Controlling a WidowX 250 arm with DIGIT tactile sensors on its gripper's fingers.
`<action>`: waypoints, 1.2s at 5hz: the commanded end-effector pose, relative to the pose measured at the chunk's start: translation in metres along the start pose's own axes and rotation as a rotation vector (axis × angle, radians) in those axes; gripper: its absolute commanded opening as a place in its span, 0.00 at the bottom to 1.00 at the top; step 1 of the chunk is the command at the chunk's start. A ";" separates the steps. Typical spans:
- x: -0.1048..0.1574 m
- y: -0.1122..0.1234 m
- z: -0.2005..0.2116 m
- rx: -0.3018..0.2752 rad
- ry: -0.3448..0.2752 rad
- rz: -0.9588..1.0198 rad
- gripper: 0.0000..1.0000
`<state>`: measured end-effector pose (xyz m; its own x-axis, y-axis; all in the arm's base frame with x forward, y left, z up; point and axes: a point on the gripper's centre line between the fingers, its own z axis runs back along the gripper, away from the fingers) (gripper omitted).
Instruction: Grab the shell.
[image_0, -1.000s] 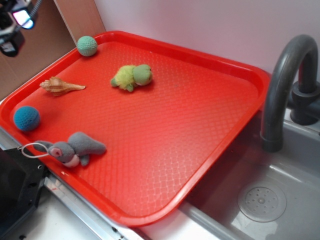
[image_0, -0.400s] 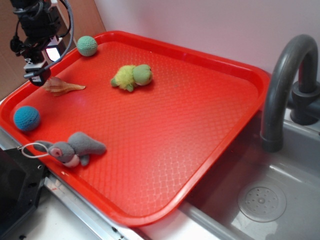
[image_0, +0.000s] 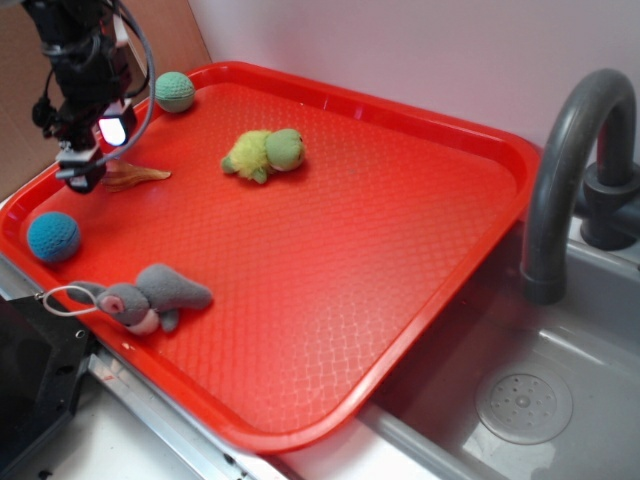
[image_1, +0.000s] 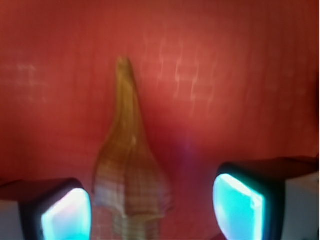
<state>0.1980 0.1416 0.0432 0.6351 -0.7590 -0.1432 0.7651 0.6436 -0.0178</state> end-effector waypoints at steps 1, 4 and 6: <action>0.014 -0.012 -0.017 0.054 0.061 -0.070 1.00; 0.024 -0.020 -0.029 0.072 0.091 -0.053 0.00; 0.036 0.000 0.051 0.137 -0.079 0.339 0.00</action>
<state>0.2139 0.1083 0.0720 0.8586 -0.5061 -0.0824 0.5122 0.8538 0.0932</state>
